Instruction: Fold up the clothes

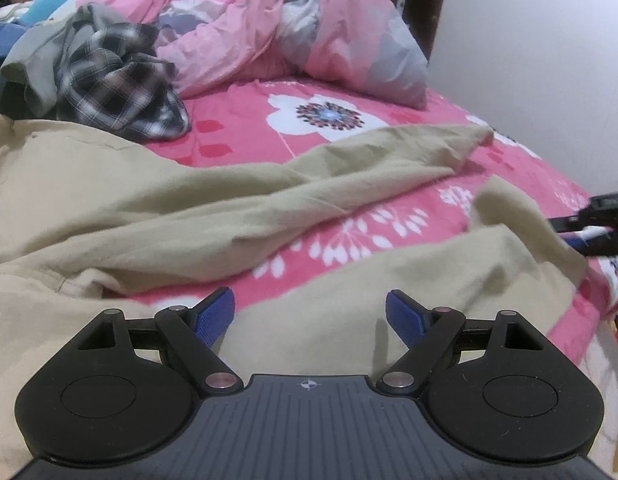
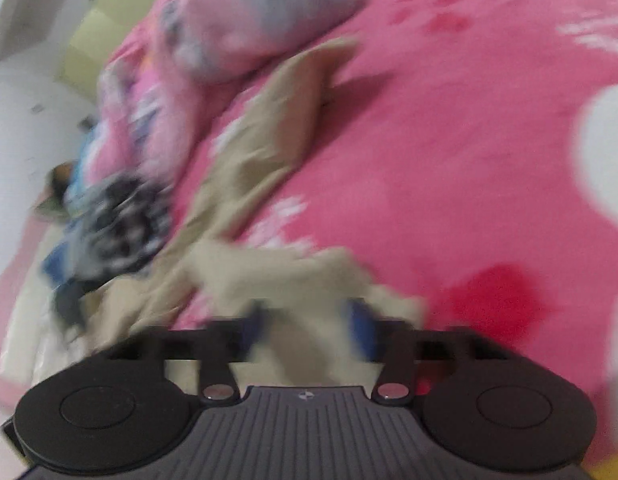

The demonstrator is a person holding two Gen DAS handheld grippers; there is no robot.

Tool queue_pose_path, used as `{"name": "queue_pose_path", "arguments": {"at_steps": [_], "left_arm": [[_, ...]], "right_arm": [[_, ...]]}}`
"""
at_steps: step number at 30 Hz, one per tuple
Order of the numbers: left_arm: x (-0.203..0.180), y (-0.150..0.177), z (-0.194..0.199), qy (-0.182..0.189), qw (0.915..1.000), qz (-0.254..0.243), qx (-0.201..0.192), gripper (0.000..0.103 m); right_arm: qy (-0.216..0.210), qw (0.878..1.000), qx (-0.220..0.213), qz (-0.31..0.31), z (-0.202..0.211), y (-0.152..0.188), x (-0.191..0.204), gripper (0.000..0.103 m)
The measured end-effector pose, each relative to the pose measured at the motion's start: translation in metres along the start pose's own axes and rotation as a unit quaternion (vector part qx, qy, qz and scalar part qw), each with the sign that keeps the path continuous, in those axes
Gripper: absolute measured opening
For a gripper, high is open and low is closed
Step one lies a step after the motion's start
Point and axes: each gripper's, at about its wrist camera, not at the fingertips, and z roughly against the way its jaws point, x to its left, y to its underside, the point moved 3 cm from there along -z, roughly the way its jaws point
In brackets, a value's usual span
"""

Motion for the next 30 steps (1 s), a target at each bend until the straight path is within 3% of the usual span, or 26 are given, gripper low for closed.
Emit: {"name": "queue_pose_path", "arguments": {"at_steps": [1,3,7,9,12,14,15,17,19,21,23,24,25,26,30], "left_arm": [[-0.001,0.002,0.002,-0.002,1.0000,-0.001,0.000,0.084],[-0.002,0.003,0.006,-0.011,0.9999,-0.001,-0.001,0.084],[-0.001,-0.002,0.019,-0.017,0.9997,-0.003,-0.017,0.084],[0.000,-0.004,0.023,-0.017,0.9996,-0.005,-0.023,0.084],[0.001,-0.005,0.019,-0.015,0.9997,-0.006,-0.017,0.084],[0.001,-0.006,0.012,-0.014,0.9999,-0.005,-0.009,0.084],[0.000,-0.007,0.009,-0.014,0.9999,-0.003,-0.006,0.084],[-0.003,-0.008,0.006,-0.013,0.9999,-0.002,-0.005,0.084],[-0.008,-0.008,0.006,-0.013,0.9999,-0.006,-0.008,0.084],[-0.012,-0.007,0.008,-0.014,0.9997,-0.015,-0.011,0.084],[-0.015,-0.006,0.008,-0.016,0.9996,-0.022,-0.009,0.084],[-0.016,-0.005,0.007,-0.018,0.9995,-0.024,-0.008,0.084],[-0.017,-0.005,0.005,-0.020,0.9995,-0.024,-0.007,0.084],[-0.017,-0.005,0.004,-0.021,0.9994,-0.025,-0.006,0.084],[-0.014,-0.004,0.002,-0.029,0.9993,-0.021,-0.003,0.084]], "right_arm": [[-0.017,1.000,0.008,0.012,-0.006,0.002,0.013,0.001],[-0.031,0.997,-0.019,0.064,-0.001,0.004,0.043,0.001],[-0.075,0.973,-0.160,0.152,0.083,0.012,0.100,0.001],[-0.067,0.961,-0.216,0.161,0.125,0.026,0.096,0.001],[-0.007,0.959,-0.247,0.135,0.160,0.040,0.071,0.001],[0.034,0.971,-0.215,0.101,0.147,0.042,0.047,0.006],[0.053,0.975,-0.198,0.084,0.140,0.043,0.035,0.017],[0.067,0.982,-0.158,0.079,0.108,0.044,0.024,0.063],[0.104,0.980,-0.123,0.115,0.070,0.046,0.026,0.069],[0.155,0.962,-0.103,0.200,0.034,0.049,0.038,0.069],[0.199,0.931,-0.103,0.288,0.001,0.052,0.049,0.066],[0.210,0.922,-0.102,0.309,-0.008,0.054,0.049,0.057],[0.219,0.913,-0.099,0.328,-0.017,0.055,0.049,0.024],[0.206,0.921,-0.091,0.319,-0.018,0.054,0.046,0.003],[0.144,0.937,-0.160,0.274,0.030,0.054,0.063,0.003]]}}
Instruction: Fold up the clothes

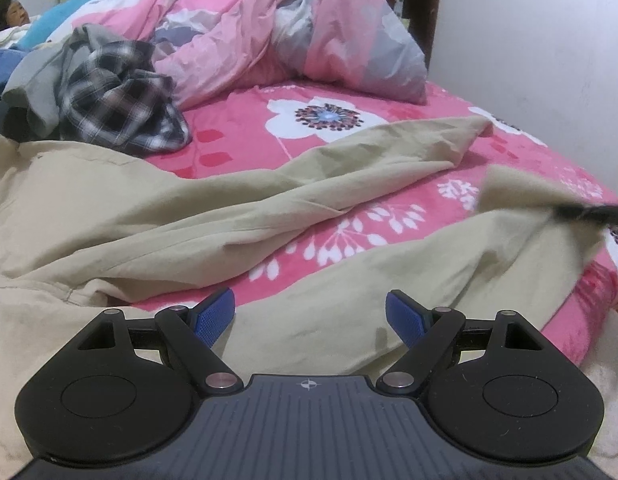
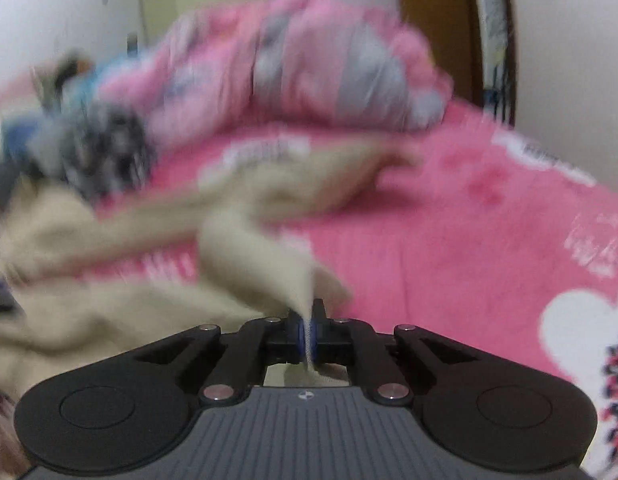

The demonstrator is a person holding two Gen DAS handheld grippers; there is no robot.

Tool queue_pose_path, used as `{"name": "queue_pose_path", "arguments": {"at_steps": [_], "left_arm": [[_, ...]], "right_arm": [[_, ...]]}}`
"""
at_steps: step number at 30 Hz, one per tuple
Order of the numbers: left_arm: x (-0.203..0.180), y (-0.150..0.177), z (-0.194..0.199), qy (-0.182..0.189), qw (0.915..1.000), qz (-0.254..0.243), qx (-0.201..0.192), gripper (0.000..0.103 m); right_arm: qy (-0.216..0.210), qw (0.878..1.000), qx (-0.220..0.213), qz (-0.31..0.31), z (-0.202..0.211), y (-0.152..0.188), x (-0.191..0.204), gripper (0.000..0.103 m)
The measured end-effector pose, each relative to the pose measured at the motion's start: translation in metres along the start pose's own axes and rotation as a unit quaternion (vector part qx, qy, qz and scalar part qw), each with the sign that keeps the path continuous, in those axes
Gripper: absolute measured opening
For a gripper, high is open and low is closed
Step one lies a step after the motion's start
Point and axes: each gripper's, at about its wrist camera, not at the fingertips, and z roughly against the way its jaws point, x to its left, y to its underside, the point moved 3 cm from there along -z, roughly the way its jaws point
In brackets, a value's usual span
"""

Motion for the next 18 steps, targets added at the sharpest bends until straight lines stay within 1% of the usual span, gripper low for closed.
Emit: {"name": "queue_pose_path", "arguments": {"at_steps": [1,2,3,4,5,6,7,8,9,12,13,15,16,17,18], "left_arm": [[0.001,0.000,0.000,0.000,1.0000,0.001,0.001,0.084],[0.003,0.001,0.000,0.001,1.0000,0.002,0.003,0.084],[0.005,0.002,-0.001,0.002,1.0000,0.003,0.005,0.084],[0.006,0.002,-0.002,0.004,1.0000,0.004,0.007,0.084],[0.008,0.002,-0.003,0.004,0.9999,0.006,0.009,0.084],[0.009,0.002,-0.004,0.004,0.9999,0.007,0.011,0.084],[0.011,0.002,-0.006,0.004,0.9999,0.007,0.013,0.084],[0.013,0.000,-0.007,0.001,0.9999,0.005,0.014,0.083],[0.014,-0.002,-0.008,-0.004,0.9999,0.003,0.013,0.083],[0.015,-0.010,-0.006,-0.011,0.9998,-0.018,-0.006,0.083],[0.014,-0.013,-0.006,-0.014,0.9994,-0.031,-0.012,0.083],[0.010,-0.018,-0.014,-0.025,0.9976,-0.063,-0.016,0.082],[0.008,-0.020,-0.019,-0.031,0.9961,-0.081,-0.016,0.081],[0.005,-0.022,-0.025,-0.036,0.9943,-0.100,-0.014,0.077],[0.002,-0.024,-0.032,-0.037,0.9925,-0.116,-0.011,0.072]], "right_arm": [[-0.013,0.999,-0.020,-0.025,0.019,-0.006,0.001,0.003],[-0.018,0.999,-0.030,-0.037,0.038,-0.007,0.002,0.003],[-0.012,0.998,-0.035,-0.041,0.049,-0.006,0.002,0.003],[0.002,0.999,-0.029,-0.045,0.058,0.001,0.001,0.004],[0.016,0.999,-0.005,-0.047,0.059,0.011,-0.003,0.006],[0.035,0.998,0.036,-0.049,0.053,0.026,-0.009,0.018],[0.067,0.992,0.085,-0.059,0.040,0.042,-0.019,0.041],[0.094,0.986,0.113,-0.073,0.033,0.054,-0.028,0.042],[0.101,0.985,0.109,-0.086,0.036,0.058,-0.035,0.045],[0.074,0.986,0.039,-0.142,0.059,0.036,-0.047,0.045],[0.066,0.986,0.001,-0.151,0.066,0.023,-0.048,0.045],[0.030,0.982,-0.038,-0.180,0.070,-0.001,-0.054,0.048],[0.003,0.979,-0.043,-0.199,0.064,-0.012,-0.060,0.048],[-0.023,0.975,-0.041,-0.218,0.054,-0.020,-0.063,0.048],[-0.046,0.970,-0.029,-0.238,0.038,-0.027,-0.065,0.049]]}}
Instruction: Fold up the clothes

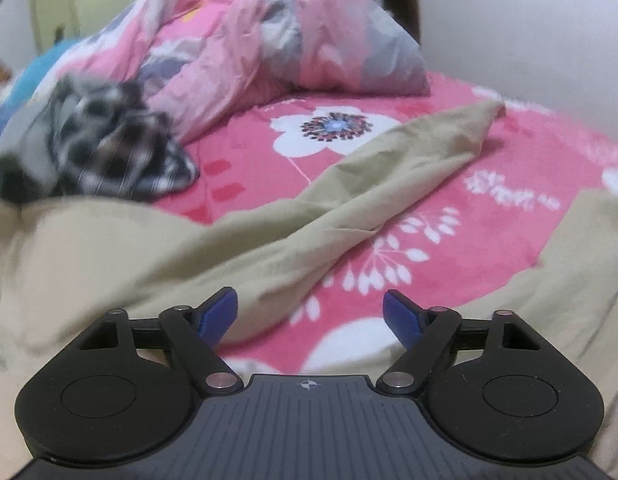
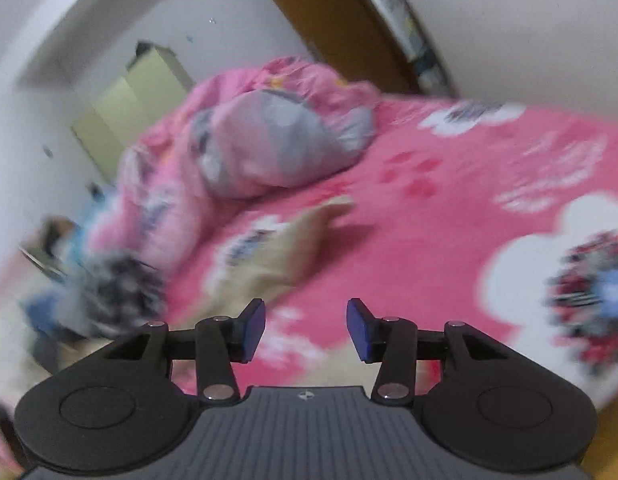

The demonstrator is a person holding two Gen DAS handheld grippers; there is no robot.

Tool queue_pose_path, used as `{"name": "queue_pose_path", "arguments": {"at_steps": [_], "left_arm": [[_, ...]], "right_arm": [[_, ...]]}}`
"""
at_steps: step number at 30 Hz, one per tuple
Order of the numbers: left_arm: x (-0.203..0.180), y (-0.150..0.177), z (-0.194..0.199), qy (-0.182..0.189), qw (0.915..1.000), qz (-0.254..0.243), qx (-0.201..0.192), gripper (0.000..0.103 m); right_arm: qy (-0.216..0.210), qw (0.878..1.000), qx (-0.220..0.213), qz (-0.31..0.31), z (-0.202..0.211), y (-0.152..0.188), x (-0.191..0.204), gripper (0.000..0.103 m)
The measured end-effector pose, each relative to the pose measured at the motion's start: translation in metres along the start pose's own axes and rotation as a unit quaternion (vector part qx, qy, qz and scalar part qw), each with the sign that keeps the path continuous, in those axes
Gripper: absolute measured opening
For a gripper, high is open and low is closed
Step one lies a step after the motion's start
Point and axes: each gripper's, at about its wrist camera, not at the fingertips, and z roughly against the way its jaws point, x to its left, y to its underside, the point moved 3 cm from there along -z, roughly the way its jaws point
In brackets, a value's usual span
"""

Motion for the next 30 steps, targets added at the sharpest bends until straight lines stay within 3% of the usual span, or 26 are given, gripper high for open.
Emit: {"name": "queue_pose_path", "arguments": {"at_steps": [4,10,13,16,18,19,21,23,25,30], "left_arm": [[-0.005,-0.008,-0.024,0.008,0.9990,-0.043,0.005,0.060],[-0.005,-0.014,-0.042,0.004,0.9950,-0.099,0.004,0.065],[0.000,-0.010,-0.052,0.014,0.9942,-0.105,0.018,0.068],[0.007,-0.010,-0.061,0.013,0.9953,-0.091,0.030,0.068],[0.013,-0.011,-0.065,0.012,0.9963,-0.077,0.037,0.068],[0.017,-0.012,-0.067,0.011,0.9972,-0.064,0.037,0.067],[0.026,-0.015,-0.068,0.014,0.9985,-0.035,0.038,0.067],[0.032,-0.015,-0.070,0.020,0.9989,-0.010,0.040,0.060],[0.035,-0.013,-0.072,0.025,0.9989,0.002,0.039,0.056],[0.036,-0.012,-0.073,0.037,0.9989,0.013,0.027,0.034]], "right_arm": [[-0.060,0.993,0.065,-0.083,-0.073,-0.024,-0.003,0.052],[-0.043,0.963,0.156,-0.217,-0.176,-0.039,-0.043,0.056],[-0.009,0.956,0.147,-0.252,-0.212,-0.052,-0.064,0.059],[0.001,0.942,0.176,-0.287,-0.247,-0.068,-0.067,0.058],[-0.047,0.948,0.169,-0.264,-0.255,-0.089,-0.034,0.058],[-0.098,0.957,0.145,-0.232,-0.253,-0.107,-0.004,0.059],[-0.185,0.960,0.102,-0.183,-0.240,-0.131,0.041,0.062],[-0.237,0.960,0.056,-0.140,-0.225,-0.145,0.068,0.077],[-0.212,0.969,0.036,-0.123,-0.221,-0.141,0.064,0.078],[-0.081,0.977,0.056,-0.187,-0.210,-0.093,-0.012,0.078]]}}
